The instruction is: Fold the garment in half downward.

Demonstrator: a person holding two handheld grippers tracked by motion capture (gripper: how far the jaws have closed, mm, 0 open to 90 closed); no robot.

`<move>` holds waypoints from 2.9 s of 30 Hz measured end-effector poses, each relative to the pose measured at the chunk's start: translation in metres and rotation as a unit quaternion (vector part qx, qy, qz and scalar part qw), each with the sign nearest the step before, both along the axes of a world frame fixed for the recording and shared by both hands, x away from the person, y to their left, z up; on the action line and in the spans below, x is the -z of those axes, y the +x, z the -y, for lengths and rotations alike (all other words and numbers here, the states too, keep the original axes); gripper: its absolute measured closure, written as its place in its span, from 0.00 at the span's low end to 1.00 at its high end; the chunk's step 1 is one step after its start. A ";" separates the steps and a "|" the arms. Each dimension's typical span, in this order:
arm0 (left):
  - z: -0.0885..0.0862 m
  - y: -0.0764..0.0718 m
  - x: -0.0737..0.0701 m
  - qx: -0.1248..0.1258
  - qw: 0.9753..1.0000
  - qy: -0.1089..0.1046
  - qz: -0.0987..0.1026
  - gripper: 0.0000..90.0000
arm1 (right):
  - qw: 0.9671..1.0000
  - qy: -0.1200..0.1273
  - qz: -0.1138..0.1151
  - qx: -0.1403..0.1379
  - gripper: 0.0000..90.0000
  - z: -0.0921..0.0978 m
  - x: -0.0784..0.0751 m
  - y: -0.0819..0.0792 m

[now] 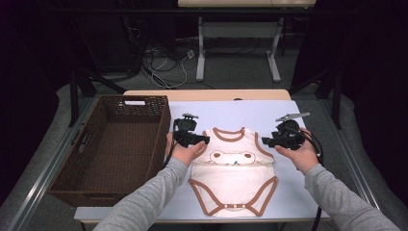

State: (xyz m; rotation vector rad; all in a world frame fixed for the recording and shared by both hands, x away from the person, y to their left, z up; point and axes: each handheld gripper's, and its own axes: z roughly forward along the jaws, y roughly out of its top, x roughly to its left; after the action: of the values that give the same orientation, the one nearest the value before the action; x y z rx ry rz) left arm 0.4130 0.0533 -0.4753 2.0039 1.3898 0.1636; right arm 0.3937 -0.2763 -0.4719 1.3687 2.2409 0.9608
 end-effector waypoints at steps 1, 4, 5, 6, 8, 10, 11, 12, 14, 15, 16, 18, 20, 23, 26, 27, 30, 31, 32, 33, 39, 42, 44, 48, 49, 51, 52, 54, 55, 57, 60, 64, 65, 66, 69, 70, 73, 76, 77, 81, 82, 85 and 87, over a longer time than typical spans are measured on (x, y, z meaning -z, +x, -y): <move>0.000 0.001 -0.002 0.002 1.000 0.001 0.005 0.43 | 1.000 -0.002 0.002 -0.004 0.50 -0.001 -0.002 0.001; 0.001 0.005 -0.004 0.016 0.999 -0.004 0.032 0.40 | 1.000 -0.002 0.020 -0.017 0.47 -0.006 -0.007 0.006; 0.001 0.006 -0.004 0.015 0.999 -0.004 0.036 0.40 | 1.000 -0.005 0.024 -0.017 0.47 -0.007 -0.009 0.008; 0.001 0.008 -0.006 0.015 0.999 0.002 0.036 0.40 | 0.999 -0.008 0.025 -0.020 0.45 -0.009 -0.011 0.010; 0.001 0.013 -0.007 0.019 0.999 0.009 0.043 0.38 | 0.999 -0.012 0.027 -0.027 0.43 -0.012 -0.012 0.015; 0.002 0.017 -0.007 0.019 0.999 0.005 0.047 0.38 | 0.999 -0.021 0.031 -0.031 0.42 -0.015 -0.013 0.020; 0.002 0.019 -0.008 0.024 0.998 0.010 0.052 0.38 | 0.999 -0.023 0.033 -0.033 0.41 -0.016 -0.014 0.023; 0.002 0.021 -0.008 0.022 0.998 0.015 0.054 0.38 | 0.999 -0.025 0.036 -0.031 0.40 -0.017 -0.014 0.025; 0.002 0.025 -0.007 0.012 0.999 0.016 0.050 0.37 | 0.998 -0.037 0.034 -0.027 0.39 -0.020 -0.013 0.030; 0.002 0.028 -0.006 0.009 0.999 0.007 0.048 0.36 | 0.999 -0.037 0.028 -0.024 0.39 -0.021 -0.013 0.032; 0.002 0.029 -0.005 0.006 0.999 0.002 0.049 0.36 | 0.999 -0.035 0.024 -0.023 0.39 -0.022 -0.011 0.034; 0.002 0.034 -0.003 0.008 0.998 -0.001 0.056 0.36 | 0.999 -0.032 0.030 -0.018 0.40 -0.024 -0.008 0.038; 0.003 0.039 0.001 0.009 0.999 -0.010 0.052 0.36 | 0.998 -0.035 0.040 -0.017 0.40 -0.027 -0.005 0.043; 0.003 0.046 0.007 0.014 0.999 0.000 0.050 0.35 | 0.999 -0.026 0.038 -0.013 0.41 -0.030 0.001 0.050; 0.004 0.053 0.015 0.016 0.999 0.009 0.050 0.35 | 0.999 -0.028 0.039 -0.012 0.43 -0.033 0.007 0.056; 0.004 0.056 0.017 0.016 0.999 0.010 0.047 0.35 | 0.999 -0.029 0.038 -0.012 0.43 -0.033 0.009 0.058; 0.005 0.062 0.025 0.017 0.999 0.009 0.041 0.35 | 0.999 -0.030 0.033 -0.007 0.43 -0.035 0.015 0.064; 0.006 0.064 0.028 0.013 0.999 0.007 0.040 0.35 | 0.999 -0.030 0.033 -0.007 0.43 -0.036 0.017 0.066; 0.007 0.066 0.031 0.013 0.999 0.008 0.037 0.35 | 0.999 -0.030 0.032 -0.007 0.44 -0.036 0.019 0.068; 0.007 0.068 0.033 0.018 0.999 0.013 0.036 0.35 | 0.999 -0.033 0.034 -0.008 0.44 -0.037 0.021 0.070; 0.013 0.076 0.047 0.015 0.999 0.029 0.028 0.39 | 0.998 -0.056 0.038 -0.007 0.44 -0.040 0.030 0.077; 0.015 0.080 0.054 0.018 0.999 0.035 0.027 0.41 | 0.998 -0.051 0.034 -0.001 0.44 -0.039 0.034 0.080; 0.016 0.082 0.057 0.019 0.999 0.038 0.026 0.42 | 0.998 -0.056 0.031 0.004 0.44 -0.038 0.036 0.082; 0.018 0.085 0.063 0.026 0.999 0.037 0.022 0.49 | 0.998 -0.054 0.023 0.015 0.49 -0.033 0.040 0.085; 0.018 0.085 0.064 0.028 0.999 0.037 0.023 0.52 | 0.998 -0.048 0.018 0.019 0.50 -0.032 0.041 0.086; 0.019 0.086 0.066 0.027 0.999 0.037 0.024 0.54 | 0.999 -0.040 0.016 0.022 0.52 -0.031 0.041 0.086; 0.019 0.087 0.066 0.029 0.999 0.032 0.024 0.56 | 0.999 -0.036 0.017 0.025 0.53 -0.030 0.042 0.086; 0.019 0.087 0.067 0.031 0.999 0.035 0.023 0.62 | 0.999 -0.021 0.018 0.030 0.55 -0.029 0.042 0.086; 0.018 0.088 0.067 0.035 0.998 0.039 0.022 0.64 | 0.999 -0.020 0.017 0.031 0.55 -0.028 0.043 0.086; 0.019 0.089 0.069 0.030 0.999 0.033 0.012 0.66 | 0.999 -0.022 0.017 0.033 0.56 -0.028 0.044 0.086; 0.019 0.089 0.071 0.033 0.998 0.044 0.006 0.70 | 0.999 -0.021 0.017 0.031 0.56 -0.028 0.045 0.087; 0.021 0.088 0.071 0.027 0.998 0.048 0.006 0.76 | 0.999 -0.027 0.017 0.028 0.56 -0.030 0.046 0.087; 0.020 0.088 0.071 0.029 0.998 0.050 0.006 0.79 | 0.999 -0.027 0.017 0.027 0.56 -0.030 0.046 0.087; 0.021 0.088 0.071 0.028 0.998 0.050 0.006 0.80 | 0.999 -0.025 0.018 0.027 0.56 -0.031 0.047 0.087; 0.022 0.087 0.071 0.029 0.998 0.057 0.006 0.87 | 0.999 -0.027 0.021 0.025 0.57 -0.031 0.047 0.088; 0.022 0.087 0.070 0.031 0.998 0.060 0.005 0.89 | 0.999 -0.026 0.019 0.025 0.58 -0.030 0.048 0.088; 0.023 0.086 0.068 0.033 0.998 0.061 0.002 0.94 | 0.999 -0.031 0.012 0.028 0.59 -0.029 0.051 0.091; 0.023 0.084 0.065 0.036 0.997 0.064 0.005 0.97 | 0.999 -0.030 0.001 0.034 0.61 -0.026 0.055 0.094; 0.023 0.084 0.065 0.037 0.997 0.065 0.005 0.97 | 0.999 -0.031 0.000 0.032 0.62 -0.025 0.057 0.095; 0.021 0.083 0.062 0.038 0.997 0.064 0.005 0.97 | 0.999 -0.031 -0.013 0.031 0.64 -0.025 0.062 0.096; 0.020 0.083 0.061 0.041 0.997 0.067 0.004 0.97 | 0.999 -0.030 -0.016 0.029 0.65 -0.026 0.062 0.096; 0.020 0.082 0.060 0.043 0.997 0.067 0.004 0.97 | 0.999 -0.035 -0.018 0.027 0.66 -0.028 0.065 0.096; 0.020 0.082 0.059 0.042 0.997 0.066 0.005 0.97 | 0.999 -0.039 -0.021 0.021 0.68 -0.028 0.066 0.096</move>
State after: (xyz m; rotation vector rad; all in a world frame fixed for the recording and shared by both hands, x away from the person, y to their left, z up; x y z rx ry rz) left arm 0.4949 0.0337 -0.5344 2.1634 1.3161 0.2326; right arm 0.4898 -0.2483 -0.5381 1.4085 2.2449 0.8279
